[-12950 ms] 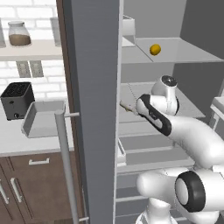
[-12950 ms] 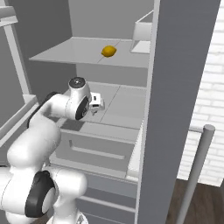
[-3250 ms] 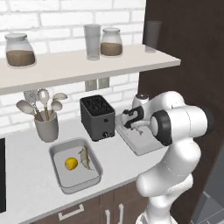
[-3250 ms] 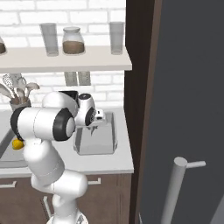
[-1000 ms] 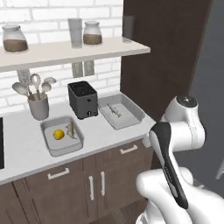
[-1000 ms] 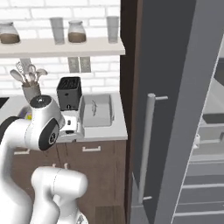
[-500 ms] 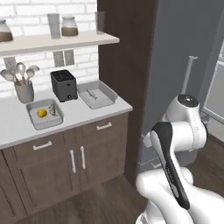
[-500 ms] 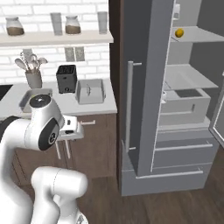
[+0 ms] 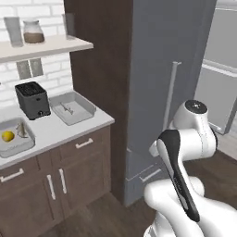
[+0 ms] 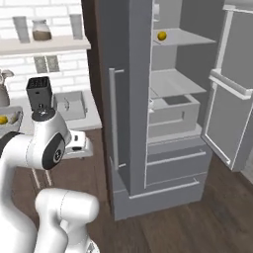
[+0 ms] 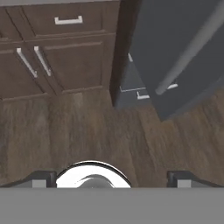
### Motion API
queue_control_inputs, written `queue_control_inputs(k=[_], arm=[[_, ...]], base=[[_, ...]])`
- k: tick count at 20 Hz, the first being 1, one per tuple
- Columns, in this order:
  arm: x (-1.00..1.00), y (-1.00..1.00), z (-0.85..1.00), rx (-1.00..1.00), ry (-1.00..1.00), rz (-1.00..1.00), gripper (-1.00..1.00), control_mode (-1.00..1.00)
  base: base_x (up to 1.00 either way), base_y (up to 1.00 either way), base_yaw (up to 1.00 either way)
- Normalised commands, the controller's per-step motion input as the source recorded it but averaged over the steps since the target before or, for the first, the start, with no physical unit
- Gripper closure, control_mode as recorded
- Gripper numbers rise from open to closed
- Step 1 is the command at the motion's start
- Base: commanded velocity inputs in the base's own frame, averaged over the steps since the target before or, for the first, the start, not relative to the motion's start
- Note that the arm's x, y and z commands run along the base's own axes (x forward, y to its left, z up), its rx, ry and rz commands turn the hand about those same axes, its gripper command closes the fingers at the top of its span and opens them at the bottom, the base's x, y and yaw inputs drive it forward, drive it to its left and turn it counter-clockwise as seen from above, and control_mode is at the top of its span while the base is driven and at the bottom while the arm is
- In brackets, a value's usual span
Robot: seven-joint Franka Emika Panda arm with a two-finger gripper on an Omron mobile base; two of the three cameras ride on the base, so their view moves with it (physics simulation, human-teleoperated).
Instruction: Place one lemon and one fish in each tupperware on the nearby counter, to pack two identical lunches.
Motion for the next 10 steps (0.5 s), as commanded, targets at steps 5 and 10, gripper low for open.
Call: queue_control_inputs(k=[5, 10], arm=[[0.00, 0.00, 0.00, 0.00, 0.00, 0.00, -1.00, 1.00], [0.00, 0.00, 0.00, 0.00, 0.00, 0.00, -1.00, 1.00]], base=[[0.30, -0.13, -0.61], [0.28, -0.16, -0.60]])
